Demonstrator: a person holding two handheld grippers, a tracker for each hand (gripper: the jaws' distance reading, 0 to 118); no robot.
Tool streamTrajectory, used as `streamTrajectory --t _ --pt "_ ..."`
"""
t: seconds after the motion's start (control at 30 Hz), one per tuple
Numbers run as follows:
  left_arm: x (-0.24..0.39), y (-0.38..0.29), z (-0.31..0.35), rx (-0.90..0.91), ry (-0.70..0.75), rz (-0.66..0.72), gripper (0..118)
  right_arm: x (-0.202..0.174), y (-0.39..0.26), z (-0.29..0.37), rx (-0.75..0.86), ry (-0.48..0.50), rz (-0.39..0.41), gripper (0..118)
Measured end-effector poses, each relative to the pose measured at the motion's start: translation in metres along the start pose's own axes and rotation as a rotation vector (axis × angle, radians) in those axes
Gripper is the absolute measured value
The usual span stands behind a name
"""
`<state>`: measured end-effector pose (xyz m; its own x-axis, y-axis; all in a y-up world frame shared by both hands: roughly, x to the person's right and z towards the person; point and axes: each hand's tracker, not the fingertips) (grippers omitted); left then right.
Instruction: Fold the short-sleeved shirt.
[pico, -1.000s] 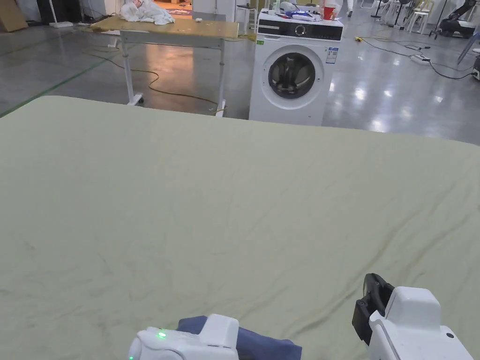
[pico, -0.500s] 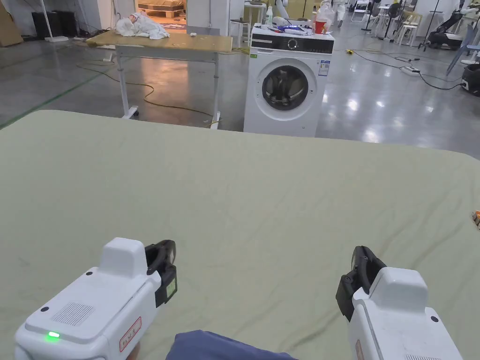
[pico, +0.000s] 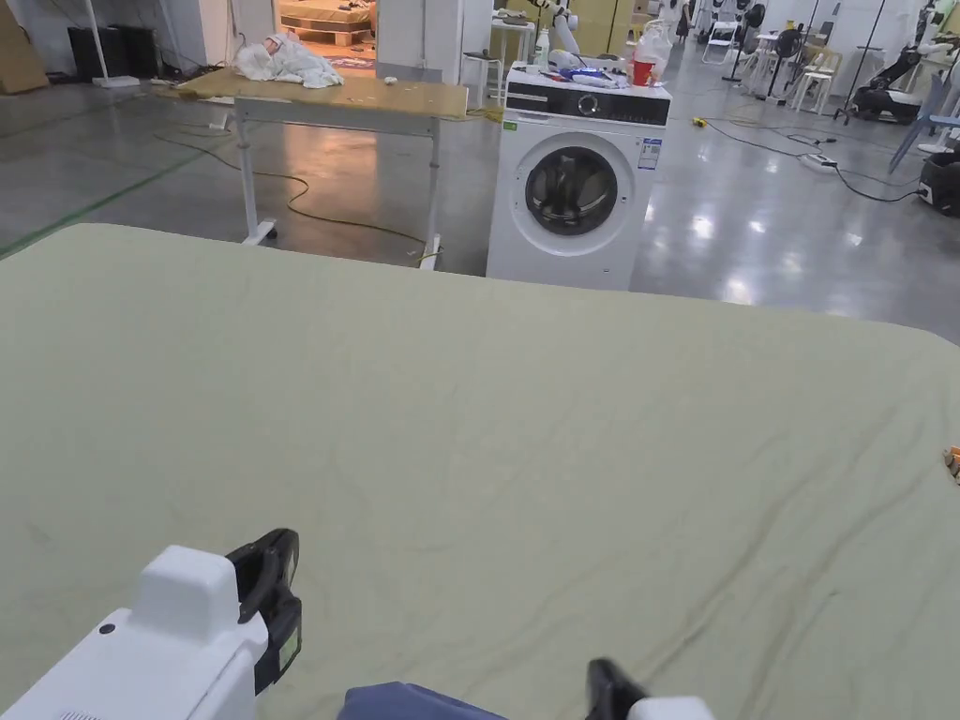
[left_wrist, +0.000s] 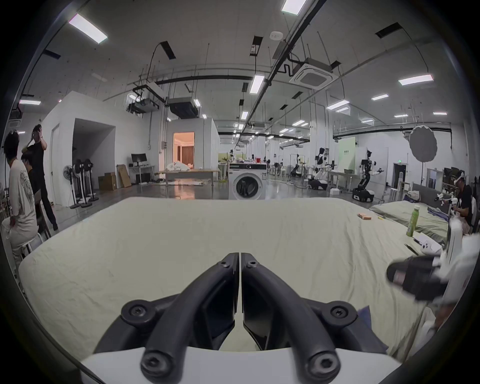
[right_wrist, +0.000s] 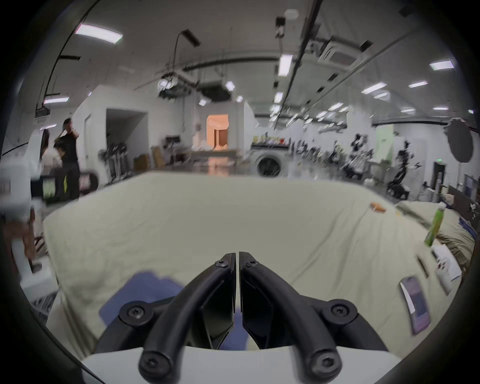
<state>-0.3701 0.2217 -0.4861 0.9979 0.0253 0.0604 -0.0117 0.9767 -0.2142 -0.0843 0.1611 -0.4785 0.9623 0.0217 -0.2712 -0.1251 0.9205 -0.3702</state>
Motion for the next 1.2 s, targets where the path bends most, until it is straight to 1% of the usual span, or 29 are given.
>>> streamTrajectory --t 0.1,0.17,0.23,0.3,0.43,0.5,0.53,0.57,0.6,0.63,0.67,0.7,0.73,0.83,0.9,1.0,1.07,1.1,1.17,1.2 --pt "-0.006 -0.011 0.003 -0.045 0.000 0.017 4 -0.018 -0.031 -0.019 -0.101 0.041 0.003 1" --pt "-0.009 -0.018 0.006 -0.064 0.004 0.030 4 -0.022 -0.047 -0.033 -0.155 0.021 0.006 1" --pt "-0.013 -0.023 0.009 -0.091 0.009 0.040 4 -0.019 -0.065 -0.046 -0.199 -0.021 -0.012 1" --pt "-0.020 -0.028 0.012 -0.124 -0.007 0.070 4 -0.014 -0.074 -0.051 -0.223 -0.024 -0.055 1" --pt "-0.037 -0.035 0.008 -0.258 -0.092 0.141 6 -0.009 -0.074 -0.048 -0.197 -0.034 -0.040 1" --pt "-0.052 -0.040 -0.002 -0.354 -0.195 0.231 11 -0.008 -0.076 -0.046 -0.198 -0.036 -0.050 1" --pt "-0.060 -0.045 -0.009 -0.406 -0.255 0.291 18 -0.008 -0.076 -0.046 -0.197 -0.036 -0.046 1" --pt "-0.068 -0.049 -0.017 -0.448 -0.306 0.357 29 -0.008 -0.076 -0.046 -0.195 -0.037 -0.039 1" --pt "-0.076 -0.056 -0.028 -0.516 -0.367 0.429 43 -0.009 -0.077 -0.045 -0.192 -0.038 -0.033 1" --pt "-0.083 -0.063 -0.039 -0.574 -0.416 0.491 65 -0.009 -0.077 -0.045 -0.192 -0.038 -0.030 1" --pt "-0.088 -0.070 -0.047 -0.598 -0.453 0.534 78 -0.008 -0.077 -0.045 -0.192 -0.037 -0.028 1" --pt "-0.094 -0.079 -0.058 -0.629 -0.527 0.577 87 -0.007 -0.077 -0.045 -0.192 -0.036 -0.028 1" --pt "-0.096 -0.086 -0.068 -0.672 -0.562 0.605 94 -0.007 -0.077 -0.044 -0.192 -0.034 -0.034 1" --pt "-0.096 -0.106 -0.093 -0.778 -0.663 0.665 94 -0.005 -0.077 -0.043 -0.195 -0.030 -0.042 1" --pt "-0.089 -0.120 -0.111 -0.866 -0.693 0.709 94 -0.005 -0.077 -0.042 -0.195 -0.028 -0.040 1" --pt "-0.082 -0.125 -0.128 -0.833 -0.805 0.768 94 -0.005 -0.077 -0.042 -0.194 -0.026 -0.033 1" --pt "-0.075 -0.129 -0.139 -0.854 -0.823 0.846 94 -0.005 -0.076 -0.041 -0.193 -0.027 -0.030 1" --pt "-0.072 -0.132 -0.145 -0.870 -0.815 0.865 94 -0.006 -0.077 -0.041 -0.194 -0.028 -0.026 1" --pt "-0.068 -0.133 -0.151 -0.868 -0.808 0.848 90 -0.005 -0.078 -0.041 -0.190 -0.027 -0.022 1" --pt "-0.065 -0.133 -0.148 -0.860 -0.797 0.839 85 -0.005 -0.078 -0.041 -0.190 -0.028 -0.021 1"
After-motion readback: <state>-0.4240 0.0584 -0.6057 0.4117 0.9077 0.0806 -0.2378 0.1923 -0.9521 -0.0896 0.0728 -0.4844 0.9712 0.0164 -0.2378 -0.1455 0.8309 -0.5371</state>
